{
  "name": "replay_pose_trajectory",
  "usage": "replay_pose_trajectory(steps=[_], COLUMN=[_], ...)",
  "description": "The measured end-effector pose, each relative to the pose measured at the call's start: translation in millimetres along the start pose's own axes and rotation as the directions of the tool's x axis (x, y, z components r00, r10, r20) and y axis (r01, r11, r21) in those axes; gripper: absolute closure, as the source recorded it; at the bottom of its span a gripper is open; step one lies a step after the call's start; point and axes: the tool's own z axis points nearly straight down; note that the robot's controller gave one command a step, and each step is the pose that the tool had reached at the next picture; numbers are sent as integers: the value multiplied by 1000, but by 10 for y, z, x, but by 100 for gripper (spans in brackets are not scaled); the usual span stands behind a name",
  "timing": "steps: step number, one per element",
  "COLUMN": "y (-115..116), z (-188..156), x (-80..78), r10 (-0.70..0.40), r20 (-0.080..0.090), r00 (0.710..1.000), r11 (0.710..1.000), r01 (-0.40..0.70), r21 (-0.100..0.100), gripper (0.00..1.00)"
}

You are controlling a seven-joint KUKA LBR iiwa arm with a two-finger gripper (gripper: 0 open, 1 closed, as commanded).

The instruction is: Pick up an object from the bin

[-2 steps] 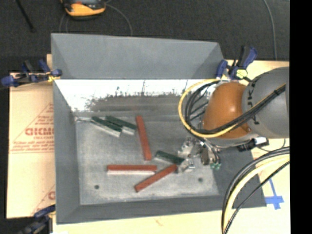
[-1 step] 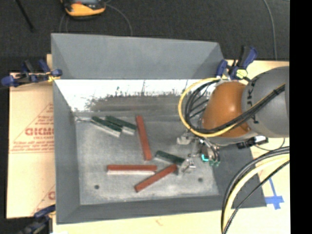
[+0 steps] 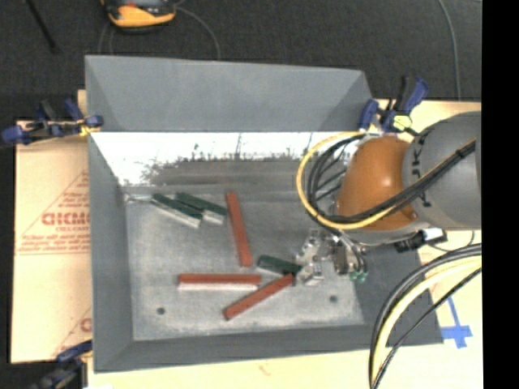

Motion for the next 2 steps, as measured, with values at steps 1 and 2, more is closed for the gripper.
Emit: replay_pose_trajectory(steps=[1, 2], y=[0, 572], z=[0, -1499], x=[-1, -108], r10=[0, -276], r20=[0, 19], r00=[1000, 961], r11=[1000, 961], r01=[0, 276], r21=[0, 5], gripper=[100, 100])
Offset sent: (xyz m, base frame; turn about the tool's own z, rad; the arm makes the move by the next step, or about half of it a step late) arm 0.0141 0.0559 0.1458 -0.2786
